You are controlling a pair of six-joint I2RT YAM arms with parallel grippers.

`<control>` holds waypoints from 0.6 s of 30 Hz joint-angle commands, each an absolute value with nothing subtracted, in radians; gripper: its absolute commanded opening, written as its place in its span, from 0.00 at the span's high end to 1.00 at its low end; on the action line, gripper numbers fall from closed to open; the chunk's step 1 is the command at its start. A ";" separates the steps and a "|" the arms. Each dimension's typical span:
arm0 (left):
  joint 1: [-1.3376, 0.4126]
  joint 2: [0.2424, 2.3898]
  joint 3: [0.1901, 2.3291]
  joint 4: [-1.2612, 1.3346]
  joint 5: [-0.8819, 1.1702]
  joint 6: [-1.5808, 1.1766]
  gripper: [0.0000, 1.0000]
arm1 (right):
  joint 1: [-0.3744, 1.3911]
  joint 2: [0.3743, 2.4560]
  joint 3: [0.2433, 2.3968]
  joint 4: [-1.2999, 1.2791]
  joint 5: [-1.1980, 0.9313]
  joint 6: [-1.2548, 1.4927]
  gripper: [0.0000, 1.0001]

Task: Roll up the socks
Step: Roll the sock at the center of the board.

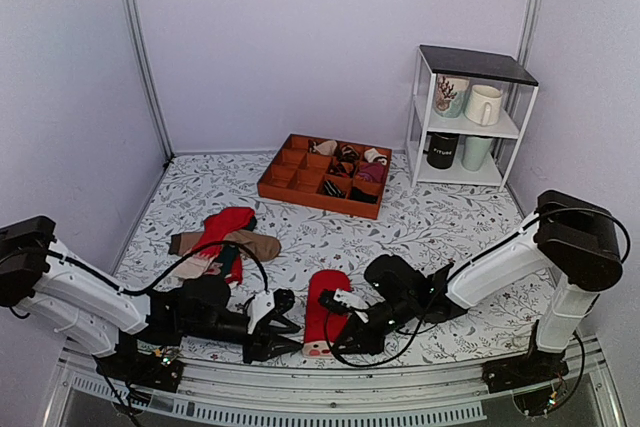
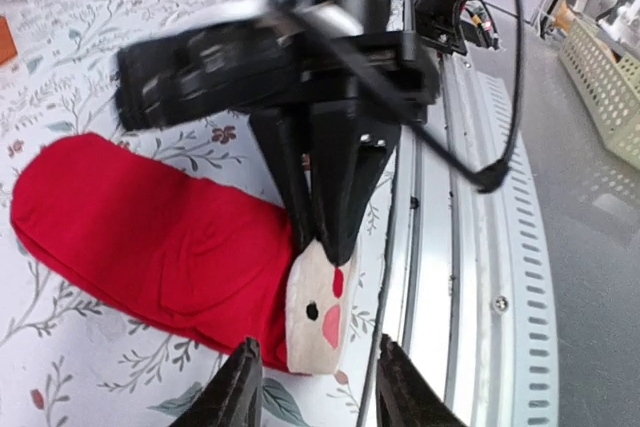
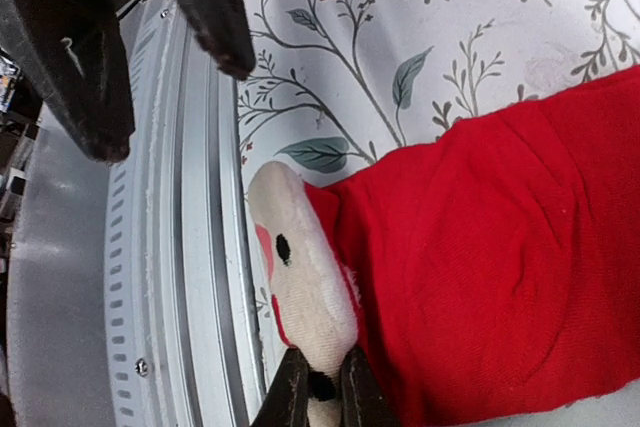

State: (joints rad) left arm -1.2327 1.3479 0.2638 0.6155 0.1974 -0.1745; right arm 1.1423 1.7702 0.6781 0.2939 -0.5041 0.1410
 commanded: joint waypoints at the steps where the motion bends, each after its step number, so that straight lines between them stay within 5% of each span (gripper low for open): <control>1: -1.262 1.341 0.250 0.652 0.095 -0.049 0.61 | 1.097 1.884 0.732 -0.020 -0.632 0.193 0.91; 7: -1.266 1.489 0.294 0.698 0.095 0.039 0.48 | 1.060 1.930 0.797 -0.121 -0.679 0.187 0.91; 18: -1.285 1.627 0.363 0.761 0.116 0.070 0.48 | 1.034 1.956 0.814 -0.150 -0.703 0.212 0.92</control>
